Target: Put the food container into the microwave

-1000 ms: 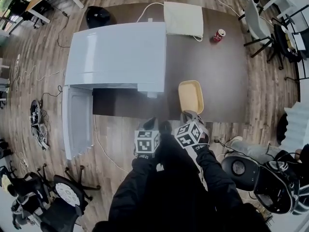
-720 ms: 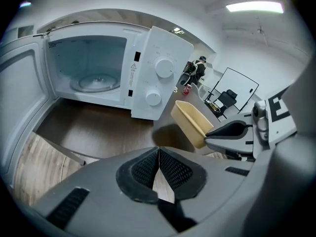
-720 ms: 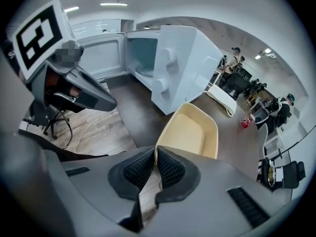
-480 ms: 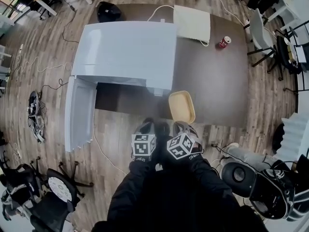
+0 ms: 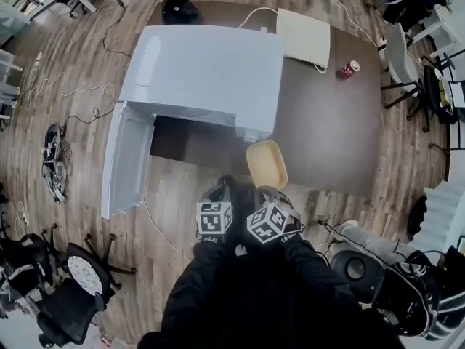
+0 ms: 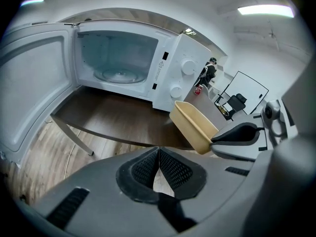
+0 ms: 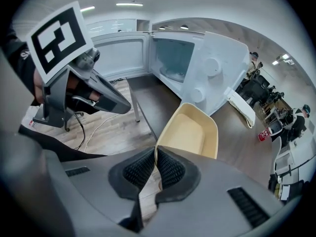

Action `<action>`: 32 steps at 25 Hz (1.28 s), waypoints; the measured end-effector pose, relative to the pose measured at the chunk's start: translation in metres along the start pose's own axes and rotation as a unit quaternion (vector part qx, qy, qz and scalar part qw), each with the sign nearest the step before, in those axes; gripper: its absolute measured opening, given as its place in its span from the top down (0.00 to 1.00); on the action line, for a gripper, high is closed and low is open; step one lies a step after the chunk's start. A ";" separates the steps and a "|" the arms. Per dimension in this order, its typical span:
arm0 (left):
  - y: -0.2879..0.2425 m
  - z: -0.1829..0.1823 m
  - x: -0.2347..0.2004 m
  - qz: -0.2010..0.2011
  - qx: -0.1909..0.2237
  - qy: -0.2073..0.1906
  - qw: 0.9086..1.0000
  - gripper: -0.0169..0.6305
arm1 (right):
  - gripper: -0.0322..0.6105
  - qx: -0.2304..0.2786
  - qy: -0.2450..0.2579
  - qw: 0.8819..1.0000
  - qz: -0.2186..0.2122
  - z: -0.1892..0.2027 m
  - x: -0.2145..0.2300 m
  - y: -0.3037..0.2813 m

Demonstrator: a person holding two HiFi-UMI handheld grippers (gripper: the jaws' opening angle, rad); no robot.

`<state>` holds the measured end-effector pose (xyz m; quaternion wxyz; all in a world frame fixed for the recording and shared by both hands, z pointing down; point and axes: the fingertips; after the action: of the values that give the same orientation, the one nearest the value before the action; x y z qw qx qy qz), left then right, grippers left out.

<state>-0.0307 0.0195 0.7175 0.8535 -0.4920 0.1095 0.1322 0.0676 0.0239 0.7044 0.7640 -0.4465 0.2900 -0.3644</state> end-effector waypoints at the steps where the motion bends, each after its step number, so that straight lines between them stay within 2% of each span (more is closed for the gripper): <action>1: 0.000 0.000 -0.002 -0.001 0.000 0.003 1.000 0.92 | 0.89 0.001 0.005 1.000 -0.005 -0.002 -0.004 -0.001; 11: 0.006 -0.005 -0.033 -0.019 0.006 0.030 0.999 0.92 | 0.89 0.011 0.049 0.998 -0.039 -0.039 -0.034 -0.014; 17: 0.015 -0.006 -0.067 -0.035 0.009 0.051 0.998 0.92 | 0.89 0.018 0.092 0.994 -0.055 -0.068 -0.051 -0.025; 22: 0.020 -0.008 -0.091 -0.046 0.012 0.067 0.997 0.92 | 0.89 0.023 0.104 0.993 -0.061 -0.092 -0.056 -0.035; 32: 0.026 -0.044 -0.137 -0.055 0.033 0.081 0.995 0.92 | 0.89 0.060 0.131 0.989 -0.041 -0.179 -0.037 -0.051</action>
<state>-0.1709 -0.0225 0.7182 0.8633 -0.4784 0.1555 0.0412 -0.1065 -0.0472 0.6768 0.7292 -0.3599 0.3468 -0.4674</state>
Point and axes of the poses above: the fingertips, and each gripper's own axes: y backward along the fingers, x to its right, z out of its underside, and after that the axes turned 1 degree about -x, right-handed
